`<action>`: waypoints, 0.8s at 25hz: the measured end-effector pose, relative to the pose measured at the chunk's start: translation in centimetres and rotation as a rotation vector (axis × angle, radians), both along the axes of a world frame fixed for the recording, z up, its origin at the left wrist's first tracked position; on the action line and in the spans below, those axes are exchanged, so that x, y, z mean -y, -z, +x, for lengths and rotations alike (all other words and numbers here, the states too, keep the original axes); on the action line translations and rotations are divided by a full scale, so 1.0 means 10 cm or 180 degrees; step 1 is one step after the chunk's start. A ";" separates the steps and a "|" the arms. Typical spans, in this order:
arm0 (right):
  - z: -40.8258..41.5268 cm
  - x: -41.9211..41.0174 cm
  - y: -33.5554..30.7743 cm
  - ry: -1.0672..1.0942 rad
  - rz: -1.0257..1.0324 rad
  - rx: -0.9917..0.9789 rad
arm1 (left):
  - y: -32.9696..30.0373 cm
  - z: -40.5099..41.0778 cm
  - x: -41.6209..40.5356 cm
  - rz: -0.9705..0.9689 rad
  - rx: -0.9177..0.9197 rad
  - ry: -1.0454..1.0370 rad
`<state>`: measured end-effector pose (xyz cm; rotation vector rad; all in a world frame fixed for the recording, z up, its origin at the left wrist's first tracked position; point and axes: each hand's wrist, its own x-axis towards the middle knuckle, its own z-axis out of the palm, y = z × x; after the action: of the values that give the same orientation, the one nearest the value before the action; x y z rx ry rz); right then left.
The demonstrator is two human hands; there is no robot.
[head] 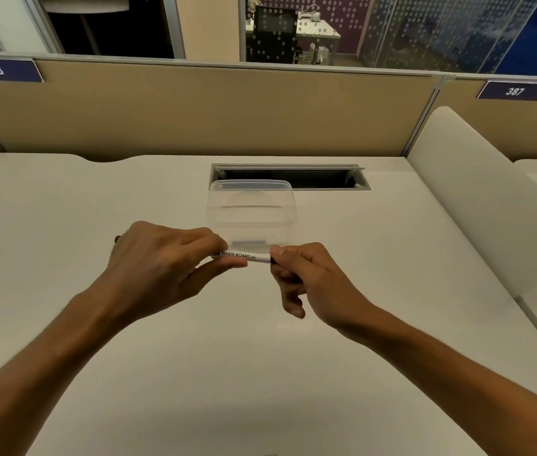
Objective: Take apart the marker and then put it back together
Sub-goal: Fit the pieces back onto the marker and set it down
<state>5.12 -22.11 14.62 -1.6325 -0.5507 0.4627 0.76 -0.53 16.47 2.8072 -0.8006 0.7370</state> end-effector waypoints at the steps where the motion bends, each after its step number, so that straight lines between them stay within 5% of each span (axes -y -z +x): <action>1: 0.00 0.00 0.00 -0.0025 0.0004 -0.0345 | 0.00 0.00 0.00 0.0041 -0.0037 0.0033; 3: 0.00 0.00 0.00 -0.0005 -0.0050 -0.0302 | 0.02 0.02 0.01 -0.0107 -0.0241 0.0062; 7: 0.03 0.06 0.06 0.0483 -0.1136 0.3049 | 0.03 0.05 -0.01 -0.0732 -0.0581 -0.0007; 9: 0.09 0.10 0.05 0.0392 -0.1367 0.3884 | 0.03 0.06 -0.02 -0.0956 -0.0794 0.0047; 14: 0.12 0.11 0.04 0.0255 -0.1170 0.4040 | 0.04 0.04 -0.03 -0.1433 -0.1222 0.0146; 20: 0.05 0.06 0.00 0.0081 -0.0756 0.3258 | 0.04 0.03 0.04 -0.1624 -0.1138 0.0161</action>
<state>5.65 -22.67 14.60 -2.0458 -1.2529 -0.3987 1.02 -0.93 16.03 2.3467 -0.5258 0.3466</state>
